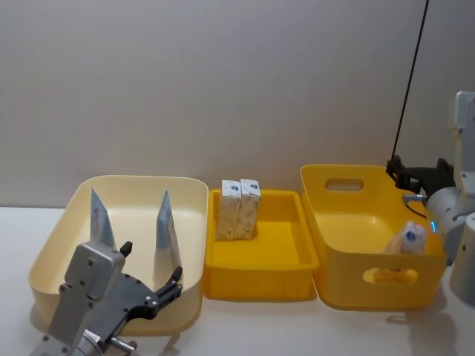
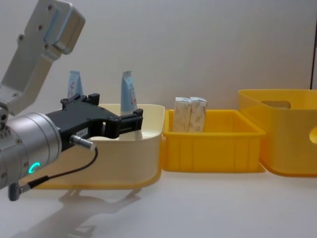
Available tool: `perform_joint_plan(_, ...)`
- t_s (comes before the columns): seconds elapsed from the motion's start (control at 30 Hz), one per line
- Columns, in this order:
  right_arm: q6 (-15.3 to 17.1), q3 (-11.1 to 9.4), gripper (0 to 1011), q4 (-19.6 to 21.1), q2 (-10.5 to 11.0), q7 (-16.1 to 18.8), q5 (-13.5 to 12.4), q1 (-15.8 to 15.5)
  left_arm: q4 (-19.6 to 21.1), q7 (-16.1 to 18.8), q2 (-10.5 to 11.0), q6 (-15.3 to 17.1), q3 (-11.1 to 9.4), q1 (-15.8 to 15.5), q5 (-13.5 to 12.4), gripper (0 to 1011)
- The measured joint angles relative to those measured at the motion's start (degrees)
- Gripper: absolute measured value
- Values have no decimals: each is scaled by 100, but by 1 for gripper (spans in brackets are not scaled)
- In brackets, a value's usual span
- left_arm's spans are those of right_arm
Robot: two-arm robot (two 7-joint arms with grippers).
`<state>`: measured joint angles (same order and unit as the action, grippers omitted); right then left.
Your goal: Bimanual collaborative sorting of washing and personal care products
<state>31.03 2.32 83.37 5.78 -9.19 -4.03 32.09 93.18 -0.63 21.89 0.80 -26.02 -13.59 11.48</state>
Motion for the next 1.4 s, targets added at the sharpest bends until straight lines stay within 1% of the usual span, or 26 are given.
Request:
perform_joint_plan(0.07, 11, -6, 893, -43, 4, 8, 2, 16, 0, 0, 0, 0, 0, 0, 1, 1003)
perform_joint_plan(0.17, 16, -12, 938, -74, 8, 14, 5, 26, 0, 0, 0, 0, 0, 0, 0, 1003)
perform_joint_plan(0.23, 23, -19, 999, -113, 13, 19, 7, 41, 0, 0, 0, 0, 0, 0, 0, 1003)
perform_joint_plan(0.77, 48, -36, 1001, -215, 22, 30, 15, 75, 5, -20, -7, 19, 6, -9, 4, 1003)
perform_joint_plan(1.07, 54, -40, 1001, -235, 27, 33, 16, 81, -5, -137, -44, 173, 27, -87, 72, 1003)
perform_joint_plan(1.4, 55, -41, 1001, -244, 27, 33, 16, 86, -145, -224, -149, 317, 63, -227, 114, 1003)
